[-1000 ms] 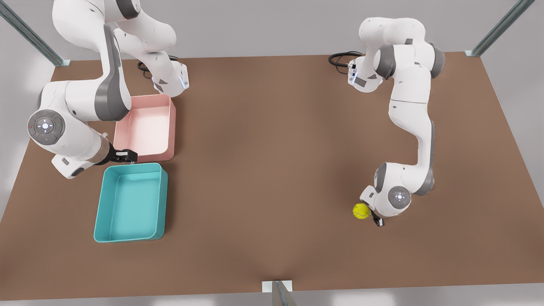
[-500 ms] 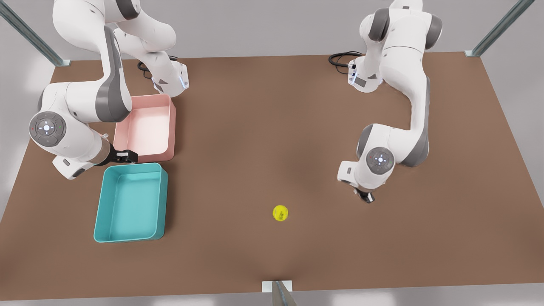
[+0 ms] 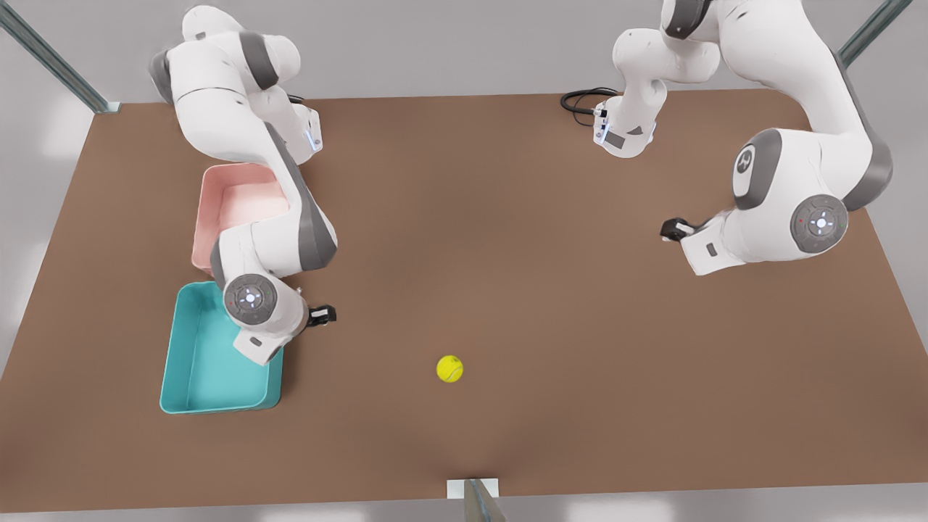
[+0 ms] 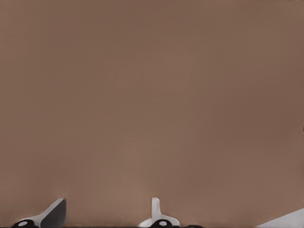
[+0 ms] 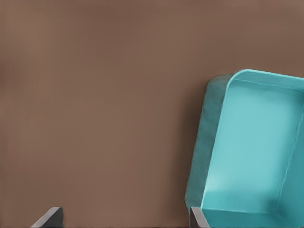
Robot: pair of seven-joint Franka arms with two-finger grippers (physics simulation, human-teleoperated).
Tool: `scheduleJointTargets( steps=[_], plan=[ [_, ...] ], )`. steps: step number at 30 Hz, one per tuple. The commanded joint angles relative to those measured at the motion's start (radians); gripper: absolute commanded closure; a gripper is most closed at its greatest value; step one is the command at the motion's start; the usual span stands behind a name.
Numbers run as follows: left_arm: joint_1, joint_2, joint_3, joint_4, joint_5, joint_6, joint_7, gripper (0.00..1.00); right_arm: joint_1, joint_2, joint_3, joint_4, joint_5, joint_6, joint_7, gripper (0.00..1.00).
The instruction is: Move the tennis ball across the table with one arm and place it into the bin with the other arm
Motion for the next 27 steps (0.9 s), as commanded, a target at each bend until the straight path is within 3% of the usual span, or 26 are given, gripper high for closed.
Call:
scheduleJointTargets(
  steps=[1, 5, 13, 19, 27],
  plan=[
    [-0.005, 0.015, -0.004, -0.002, -0.007, -0.066, -0.545, 0.00, 0.044, 0.105, 0.001, 0.054, 0.023, 0.341, 0.277, 0.00],
    [0.002, 0.039, -0.005, -0.003, -0.009, -0.071, -0.545, 0.00, 0.121, 0.240, 0.007, 0.057, 0.040, 0.722, 0.307, 0.00],
    [-0.001, 0.068, -0.005, -0.005, -0.009, -0.085, -0.547, 0.00, 0.204, 0.400, 0.007, 0.156, 0.034, 1.045, 0.300, 0.00],
    [-0.003, 0.069, -0.005, -0.005, -0.009, -0.083, -0.547, 0.00, 0.242, 0.486, 0.007, 0.201, 0.033, 1.189, 0.293, 0.00],
    [-0.003, 0.071, -0.005, -0.005, -0.009, -0.085, -0.547, 0.00, 0.245, 0.490, 0.007, 0.150, 0.028, 1.218, 0.306, 0.00]
  ],
)
